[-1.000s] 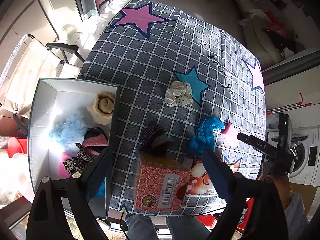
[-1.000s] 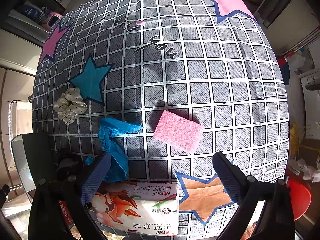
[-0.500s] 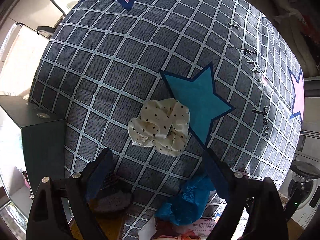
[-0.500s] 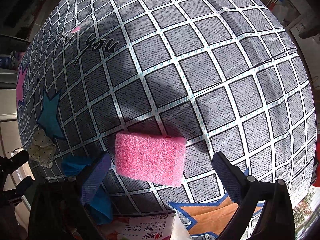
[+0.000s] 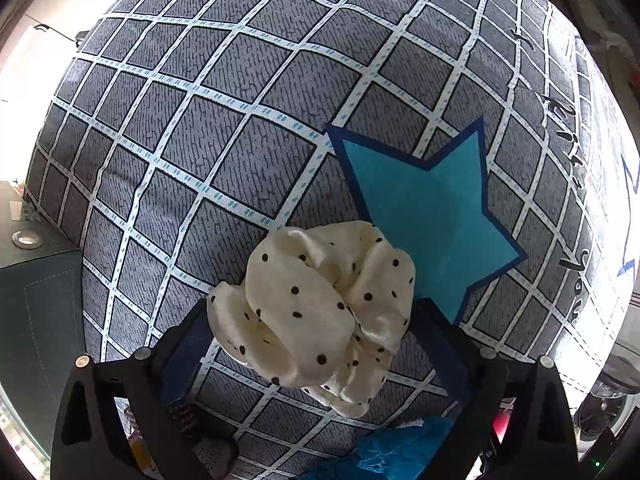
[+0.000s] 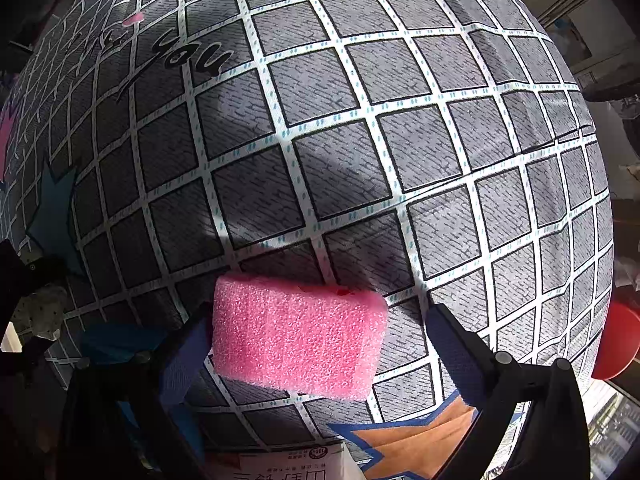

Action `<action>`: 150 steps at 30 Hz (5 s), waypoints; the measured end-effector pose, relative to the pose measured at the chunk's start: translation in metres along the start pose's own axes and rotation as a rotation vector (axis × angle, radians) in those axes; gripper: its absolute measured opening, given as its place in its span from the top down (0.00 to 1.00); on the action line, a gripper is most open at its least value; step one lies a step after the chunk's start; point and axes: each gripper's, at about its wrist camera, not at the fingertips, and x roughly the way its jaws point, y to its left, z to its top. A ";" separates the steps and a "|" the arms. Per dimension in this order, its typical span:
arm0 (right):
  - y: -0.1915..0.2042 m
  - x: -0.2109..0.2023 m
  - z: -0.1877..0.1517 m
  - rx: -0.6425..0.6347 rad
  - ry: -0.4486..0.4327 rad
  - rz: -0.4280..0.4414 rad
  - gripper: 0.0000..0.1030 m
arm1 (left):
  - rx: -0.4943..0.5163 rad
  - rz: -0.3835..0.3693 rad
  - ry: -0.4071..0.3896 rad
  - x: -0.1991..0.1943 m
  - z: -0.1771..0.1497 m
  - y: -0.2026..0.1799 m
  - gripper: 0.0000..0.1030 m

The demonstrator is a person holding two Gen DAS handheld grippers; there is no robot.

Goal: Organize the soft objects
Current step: 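Grasp the pink sponge with the right tool while the left tool grasps the white polka-dot scrunchie, then lift the pink sponge and polka-dot scrunchie and carry both over the white box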

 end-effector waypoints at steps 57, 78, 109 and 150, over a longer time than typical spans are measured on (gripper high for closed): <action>0.039 -0.169 -0.175 -0.371 -0.229 0.310 0.26 | 0.569 -0.209 -0.399 -0.230 -0.225 0.067 0.75; 0.160 -0.195 -0.260 -0.726 -0.282 0.327 0.25 | 0.287 -0.113 -0.491 -0.233 -0.230 0.203 0.75; 0.227 -0.178 -0.291 -0.924 -0.205 0.328 0.25 | 0.142 -0.032 -0.494 -0.229 -0.235 0.258 0.75; 0.213 -0.176 -0.275 -0.844 -0.216 0.318 0.25 | 0.201 -0.050 -0.486 -0.222 -0.224 0.244 0.74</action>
